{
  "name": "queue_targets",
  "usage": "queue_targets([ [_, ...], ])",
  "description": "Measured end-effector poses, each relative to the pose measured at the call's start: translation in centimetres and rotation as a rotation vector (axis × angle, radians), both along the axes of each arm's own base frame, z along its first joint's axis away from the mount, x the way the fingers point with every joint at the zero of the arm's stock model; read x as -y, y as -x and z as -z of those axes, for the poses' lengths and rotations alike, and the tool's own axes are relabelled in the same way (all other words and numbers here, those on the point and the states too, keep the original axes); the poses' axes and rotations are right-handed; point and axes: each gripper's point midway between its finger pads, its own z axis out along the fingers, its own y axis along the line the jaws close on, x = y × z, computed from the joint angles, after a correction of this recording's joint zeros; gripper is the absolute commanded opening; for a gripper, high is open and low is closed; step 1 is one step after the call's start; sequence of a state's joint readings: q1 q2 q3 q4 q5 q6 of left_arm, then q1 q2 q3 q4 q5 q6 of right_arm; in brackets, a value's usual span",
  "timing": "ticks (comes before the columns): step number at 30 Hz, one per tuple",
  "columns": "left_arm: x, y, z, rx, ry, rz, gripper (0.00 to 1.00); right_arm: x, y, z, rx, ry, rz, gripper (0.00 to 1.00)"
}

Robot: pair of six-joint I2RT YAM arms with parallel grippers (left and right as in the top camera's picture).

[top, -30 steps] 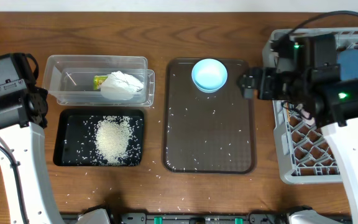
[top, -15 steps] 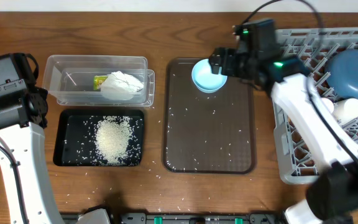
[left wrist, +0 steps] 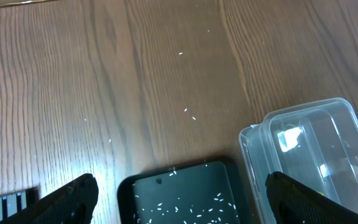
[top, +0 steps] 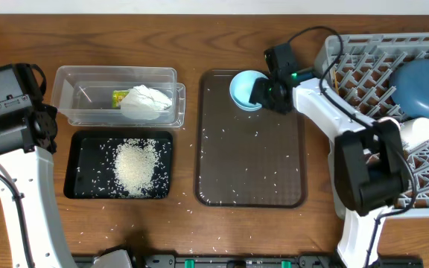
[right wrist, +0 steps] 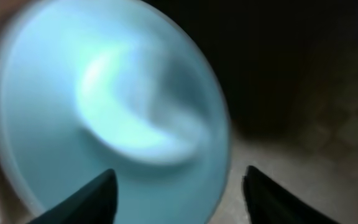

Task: Sort waste into correct bins and load items into the dishwasher rack
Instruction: 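Move the right gripper left to the light-blue bowl on the brown tray, then grasp the light-blue bowl's rim with the right gripper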

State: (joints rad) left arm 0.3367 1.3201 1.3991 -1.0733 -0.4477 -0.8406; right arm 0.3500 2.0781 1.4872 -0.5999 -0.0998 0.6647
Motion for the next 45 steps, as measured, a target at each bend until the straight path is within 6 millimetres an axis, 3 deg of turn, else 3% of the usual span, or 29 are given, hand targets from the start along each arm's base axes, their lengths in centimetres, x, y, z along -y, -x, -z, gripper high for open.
queue_targets([
  [4, 0.0, 0.0, 0.0, -0.001, 0.000, 0.000, 0.89, 0.4, 0.9, 0.8, -0.045, 0.014, 0.012, 0.40],
  [9, 0.0, 0.0, 0.0, 0.000, 0.000, 0.000, 0.89, 1.2, 3.2, 1.5, -0.146, 0.050, 0.021, 0.38],
  [14, 0.0, 0.0, 0.0, 0.000, 0.000, 0.000, 0.89, 2.1, 7.1, 2.0, -0.302, 0.080, -0.004, 0.36],
  [17, 0.0, 0.0, 0.0, 0.000, 0.000, 0.000, 0.89, 2.5, 9.8, 1.2, -0.400, 0.091, -0.038, 0.36],
  [21, 0.0, 0.0, 0.0, 0.000, 0.000, 0.000, 0.89, 2.6, 12.3, -2.2, -0.423, 0.098, -0.096, 0.51],
  [26, 0.0, 0.0, 0.0, 0.000, 0.000, 0.000, 0.89, 1.3, 12.1, -9.5, -0.195, 0.047, -0.195, 0.80],
  [30, 0.0, 0.0, 0.0, 0.000, 0.000, 0.000, 0.89, 0.3, 10.7, -15.0, 0.040, -0.007, -0.250, 0.81],
  [33, 0.0, 0.0, 0.0, 0.000, 0.000, 0.000, 0.89, -0.7, 9.9, -16.8, 0.140, -0.024, -0.291, 0.78],
  [35, 0.0, 0.0, 0.0, 0.000, 0.000, 0.000, 0.89, -1.6, 9.6, -16.7, 0.163, -0.019, -0.325, 0.78],
  [38, 0.0, 0.0, 0.0, 0.000, 0.000, 0.000, 0.89, -3.1, 9.4, -15.1, 0.162, 0.046, -0.367, 0.80],
  [45, 0.0, 0.0, 0.0, 0.000, 0.000, 0.000, 0.89, -6.2, 9.9, -8.0, 0.091, 0.272, -0.454, 0.79],
])
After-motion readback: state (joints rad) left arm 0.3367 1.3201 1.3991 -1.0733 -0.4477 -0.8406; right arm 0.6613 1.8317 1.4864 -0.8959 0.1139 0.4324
